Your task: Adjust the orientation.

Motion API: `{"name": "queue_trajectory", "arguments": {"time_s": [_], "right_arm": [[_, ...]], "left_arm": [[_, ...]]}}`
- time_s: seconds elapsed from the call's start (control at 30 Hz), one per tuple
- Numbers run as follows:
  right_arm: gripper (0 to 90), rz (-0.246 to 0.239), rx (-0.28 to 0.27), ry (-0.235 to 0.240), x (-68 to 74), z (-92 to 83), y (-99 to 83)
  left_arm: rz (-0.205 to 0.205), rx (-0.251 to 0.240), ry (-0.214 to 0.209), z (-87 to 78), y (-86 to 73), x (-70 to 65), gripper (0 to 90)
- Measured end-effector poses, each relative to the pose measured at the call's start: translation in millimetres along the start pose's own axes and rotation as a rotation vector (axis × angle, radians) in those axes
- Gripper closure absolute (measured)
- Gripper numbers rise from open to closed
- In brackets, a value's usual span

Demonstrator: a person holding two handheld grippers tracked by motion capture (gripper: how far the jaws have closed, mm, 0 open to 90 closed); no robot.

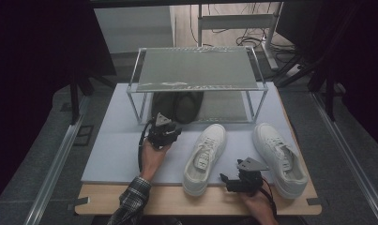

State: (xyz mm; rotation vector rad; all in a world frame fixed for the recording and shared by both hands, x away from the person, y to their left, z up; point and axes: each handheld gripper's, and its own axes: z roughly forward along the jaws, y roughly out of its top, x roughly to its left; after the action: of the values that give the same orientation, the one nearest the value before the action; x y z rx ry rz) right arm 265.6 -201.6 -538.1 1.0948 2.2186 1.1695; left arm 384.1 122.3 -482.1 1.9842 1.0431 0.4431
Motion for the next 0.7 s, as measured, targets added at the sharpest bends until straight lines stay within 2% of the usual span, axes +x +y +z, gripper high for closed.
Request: {"name": "queue_trajectory", "arguments": {"time_s": [0.33,0.5,0.7], "right_arm": [[10.9,0.000,0.000,0.000,0.1,0.0,0.0],[10.9,0.000,-0.001,0.000,0.1,0.1,0.0],[10.9,0.000,0.000,-0.002,0.3,0.1,0.0]], "left_arm": [[-0.002,0.005,0.003,-15.1,-11.2,0.1,49.7],[-0.015,-0.002,-0.001,-25.0,-18.2,3.2,44.3],[-0.029,-0.015,0.014,-39.2,-27.5,6.7,34.9]]}}
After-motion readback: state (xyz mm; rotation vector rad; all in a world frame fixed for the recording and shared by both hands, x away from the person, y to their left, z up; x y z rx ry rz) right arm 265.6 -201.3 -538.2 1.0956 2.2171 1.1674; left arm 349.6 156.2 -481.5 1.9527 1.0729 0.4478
